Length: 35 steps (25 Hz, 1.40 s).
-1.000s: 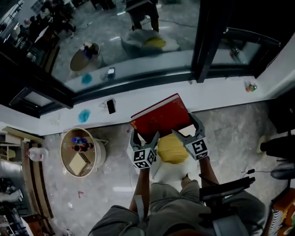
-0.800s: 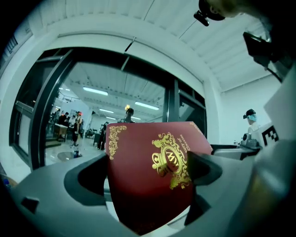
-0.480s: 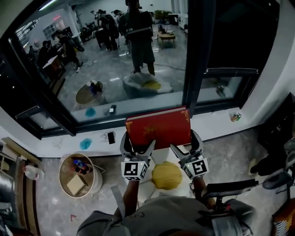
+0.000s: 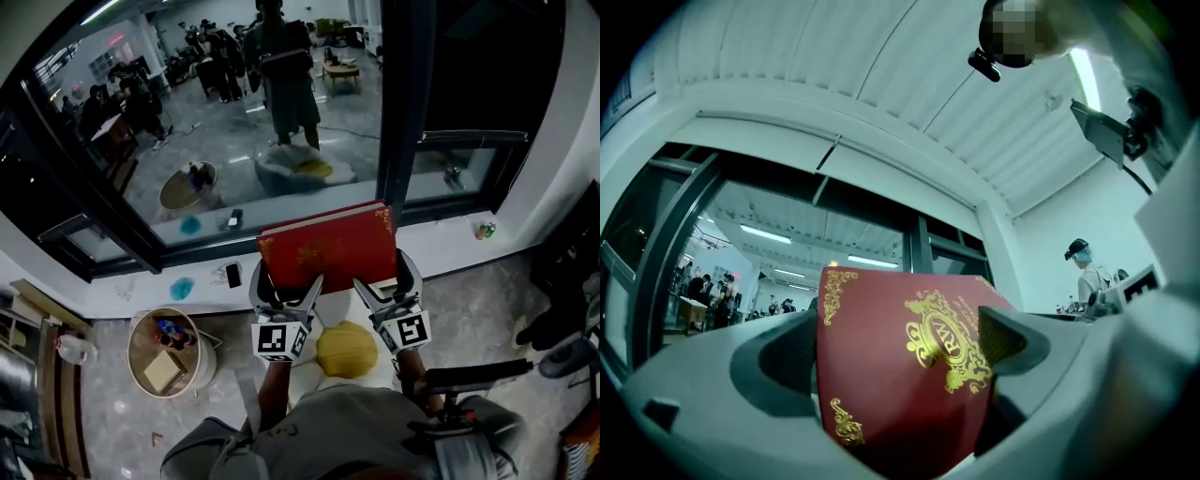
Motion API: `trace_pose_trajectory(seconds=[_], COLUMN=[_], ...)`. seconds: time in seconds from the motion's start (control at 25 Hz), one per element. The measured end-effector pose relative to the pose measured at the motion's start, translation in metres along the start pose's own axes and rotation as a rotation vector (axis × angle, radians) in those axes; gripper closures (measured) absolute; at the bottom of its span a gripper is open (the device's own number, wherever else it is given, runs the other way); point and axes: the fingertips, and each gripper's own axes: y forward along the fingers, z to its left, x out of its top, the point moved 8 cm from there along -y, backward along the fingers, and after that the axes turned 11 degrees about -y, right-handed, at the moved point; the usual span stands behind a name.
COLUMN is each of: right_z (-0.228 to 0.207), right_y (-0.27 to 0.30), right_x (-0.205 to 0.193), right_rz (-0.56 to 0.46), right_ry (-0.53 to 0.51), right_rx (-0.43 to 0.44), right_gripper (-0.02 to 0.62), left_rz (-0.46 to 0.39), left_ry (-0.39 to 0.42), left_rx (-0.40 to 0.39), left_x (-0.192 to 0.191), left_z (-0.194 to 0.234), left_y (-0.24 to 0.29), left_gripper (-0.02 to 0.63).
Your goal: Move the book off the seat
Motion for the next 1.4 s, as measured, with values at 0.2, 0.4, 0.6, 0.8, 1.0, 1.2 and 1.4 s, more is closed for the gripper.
trace_pose_trajectory(seconds=[0.2,0.4,0.6,0.8,1.0,1.2,1.4], right_z=[0.008,0.011,0.022,0.031,0.037,0.047,0.058], right_y=[0.005,0.009,0.011,0.010,0.012,0.014,0.020], right_x=[0.005,0.003,-0.001,-0.004,-0.005,-0.009,-0.004], right_rz=[-0.034,-0.012,-0.002,0.011,0.029,0.044,0.036], right_ry=[-0.002,-0.013,-0.018,-0.019,-0.032,-0.031,-0.036], right_rx=[0.034,0.047,0.069,0.076,0.076,0.074,0.087], right_gripper=[0.158,0.158,0.160,0.159,0.159,0.160,0.160], left_rz=[-0.006,-0.009,0.002,0.020,0.017,0.027,0.029], left_ry=[0.015,0.012,-0.003,0.005,-0.004,-0.007,-0.007], left_rx=[0.031,0.048,0.071,0.082,0.073,0.070,0.074], left_x=[0.006,0.006,-0.001,-0.004,-0.005,-0.011,-0.006], left_z=[0.005,0.009,0.018,0.026,0.031,0.043,0.054], left_y=[-0.008,-0.012,-0.021,-0.026,-0.029,-0.032,-0.036], left_gripper=[0.080,0.080,0.080,0.080,0.080,0.080,0.080])
